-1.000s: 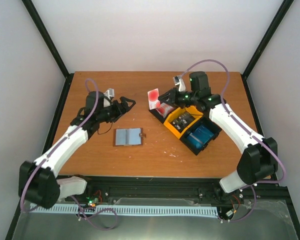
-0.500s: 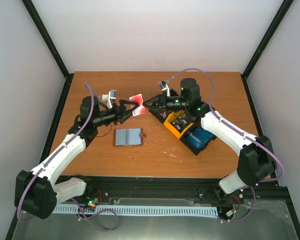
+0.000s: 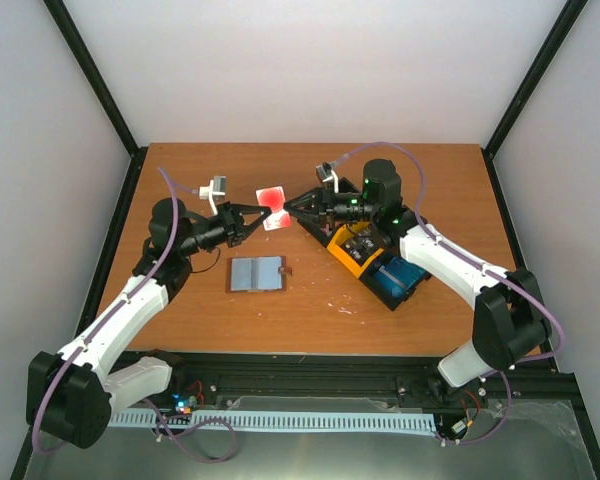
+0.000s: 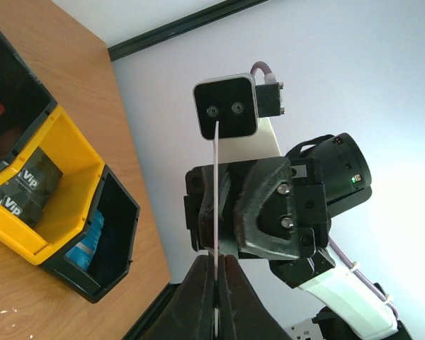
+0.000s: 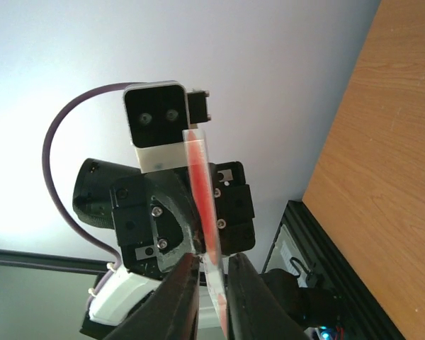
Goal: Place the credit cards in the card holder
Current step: Pick up the credit card from the storage box.
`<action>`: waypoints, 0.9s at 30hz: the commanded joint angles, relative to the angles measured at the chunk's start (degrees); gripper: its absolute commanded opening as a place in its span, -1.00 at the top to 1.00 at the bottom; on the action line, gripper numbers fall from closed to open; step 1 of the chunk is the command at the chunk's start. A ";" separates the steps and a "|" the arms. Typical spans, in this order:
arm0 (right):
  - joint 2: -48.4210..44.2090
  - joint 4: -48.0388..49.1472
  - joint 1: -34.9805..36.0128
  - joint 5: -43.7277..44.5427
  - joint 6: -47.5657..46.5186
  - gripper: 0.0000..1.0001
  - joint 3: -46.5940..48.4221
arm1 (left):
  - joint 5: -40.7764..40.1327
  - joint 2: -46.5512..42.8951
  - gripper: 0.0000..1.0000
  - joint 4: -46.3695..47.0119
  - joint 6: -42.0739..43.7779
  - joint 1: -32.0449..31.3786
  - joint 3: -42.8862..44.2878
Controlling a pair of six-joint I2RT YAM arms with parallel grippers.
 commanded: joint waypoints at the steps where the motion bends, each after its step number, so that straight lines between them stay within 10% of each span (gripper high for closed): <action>1: 0.82 4.05 0.57 -2.93 0.23 0.62 1.02 | 1.16 1.02 0.99 0.14 0.40 0.20 1.72; 27: 3.45 -11.14 2.69 3.82 -13.19 0.58 2.89 | 11.35 5.42 0.99 -0.91 -8.38 1.99 6.21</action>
